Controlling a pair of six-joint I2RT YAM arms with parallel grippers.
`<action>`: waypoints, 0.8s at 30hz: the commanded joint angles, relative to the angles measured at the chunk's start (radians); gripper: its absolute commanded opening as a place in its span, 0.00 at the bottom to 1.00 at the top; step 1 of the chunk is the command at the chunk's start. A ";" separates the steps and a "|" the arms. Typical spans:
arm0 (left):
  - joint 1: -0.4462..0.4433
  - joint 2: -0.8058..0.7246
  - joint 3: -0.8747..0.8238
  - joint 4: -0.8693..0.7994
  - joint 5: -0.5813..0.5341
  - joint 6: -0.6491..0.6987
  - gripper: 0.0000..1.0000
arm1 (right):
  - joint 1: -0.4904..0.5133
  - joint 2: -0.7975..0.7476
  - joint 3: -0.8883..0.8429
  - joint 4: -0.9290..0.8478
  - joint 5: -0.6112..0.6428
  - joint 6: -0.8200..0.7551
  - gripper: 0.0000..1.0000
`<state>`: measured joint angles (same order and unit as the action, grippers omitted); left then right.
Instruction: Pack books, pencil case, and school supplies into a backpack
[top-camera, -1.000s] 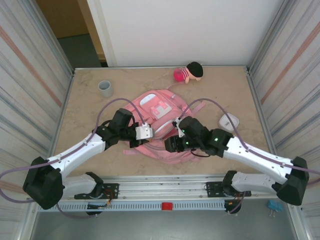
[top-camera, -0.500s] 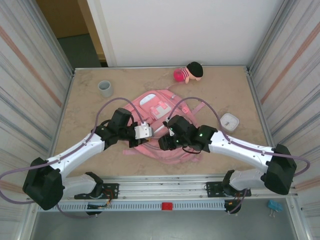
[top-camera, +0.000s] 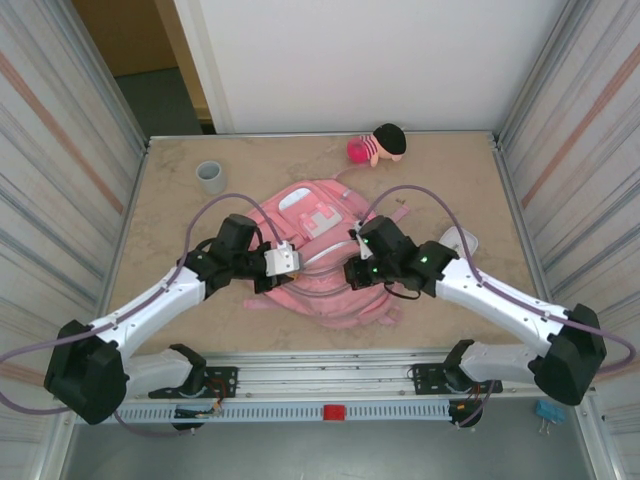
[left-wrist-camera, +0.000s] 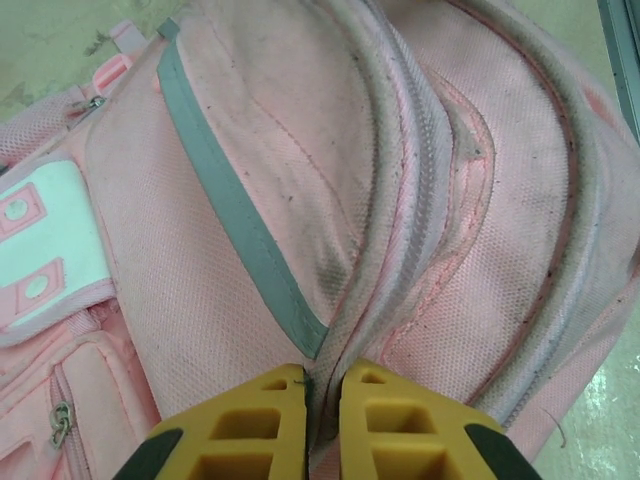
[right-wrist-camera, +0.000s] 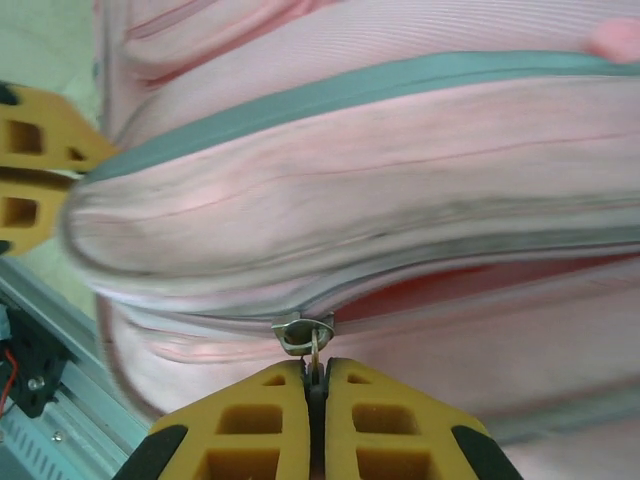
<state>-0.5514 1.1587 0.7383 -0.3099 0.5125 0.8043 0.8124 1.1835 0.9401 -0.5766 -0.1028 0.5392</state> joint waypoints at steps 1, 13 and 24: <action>0.042 -0.040 0.008 -0.103 -0.031 0.001 0.11 | -0.063 -0.041 -0.015 -0.075 -0.014 -0.052 0.00; 0.166 0.031 0.046 -0.115 -0.248 -0.089 0.30 | 0.139 0.158 0.040 0.238 -0.150 0.105 0.00; 0.110 -0.229 -0.018 -0.135 0.060 -0.093 0.76 | 0.192 0.231 0.105 0.290 -0.141 0.117 0.00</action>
<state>-0.4057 0.9554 0.7403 -0.4446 0.4786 0.7246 1.0039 1.4445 1.0195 -0.3237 -0.2108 0.6369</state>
